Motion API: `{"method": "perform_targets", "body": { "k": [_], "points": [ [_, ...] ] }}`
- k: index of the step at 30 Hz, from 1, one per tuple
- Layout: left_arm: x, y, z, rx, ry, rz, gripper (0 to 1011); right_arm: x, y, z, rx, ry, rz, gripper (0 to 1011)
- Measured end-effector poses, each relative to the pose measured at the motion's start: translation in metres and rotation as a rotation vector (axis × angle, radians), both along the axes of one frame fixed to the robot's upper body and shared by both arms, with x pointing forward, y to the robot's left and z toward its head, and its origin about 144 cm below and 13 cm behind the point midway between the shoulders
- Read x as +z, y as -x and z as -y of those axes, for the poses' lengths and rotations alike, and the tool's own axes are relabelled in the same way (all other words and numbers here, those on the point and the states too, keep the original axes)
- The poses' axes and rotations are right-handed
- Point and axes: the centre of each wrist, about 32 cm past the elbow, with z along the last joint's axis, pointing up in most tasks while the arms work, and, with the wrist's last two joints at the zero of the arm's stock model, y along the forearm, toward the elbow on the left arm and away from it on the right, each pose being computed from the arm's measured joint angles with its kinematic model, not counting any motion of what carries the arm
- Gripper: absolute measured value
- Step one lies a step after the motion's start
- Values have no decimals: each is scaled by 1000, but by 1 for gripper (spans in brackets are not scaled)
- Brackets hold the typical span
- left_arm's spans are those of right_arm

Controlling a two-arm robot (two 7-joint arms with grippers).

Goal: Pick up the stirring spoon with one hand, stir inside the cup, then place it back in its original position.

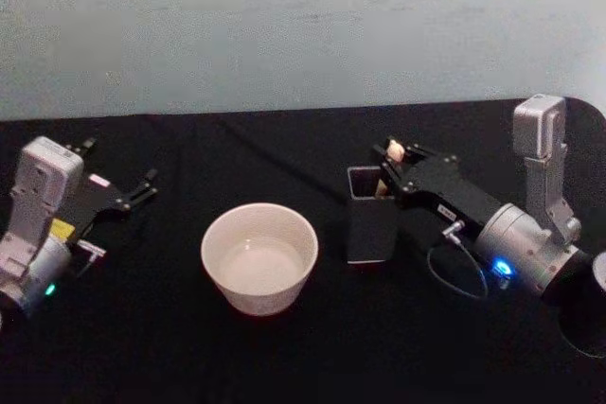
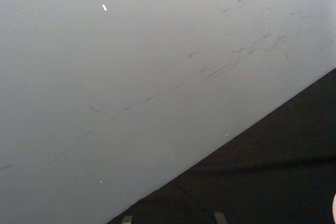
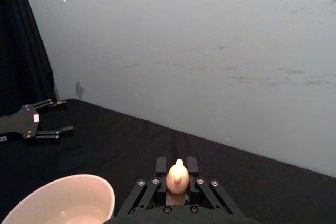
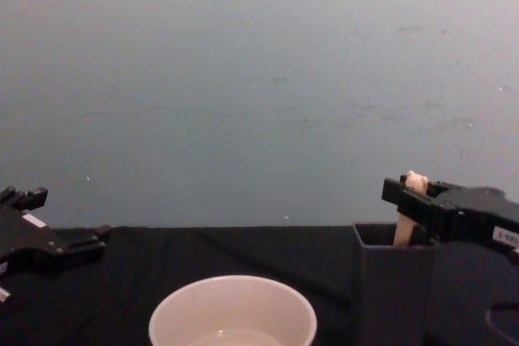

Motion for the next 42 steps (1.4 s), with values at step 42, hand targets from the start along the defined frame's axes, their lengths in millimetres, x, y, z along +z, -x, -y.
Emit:
{"method": "perform_targets", "body": {
  "k": [42],
  "points": [
    [0,0,0,0,0,0,1001,-6,3,-1,-17,13,-29,435]
  ]
}}
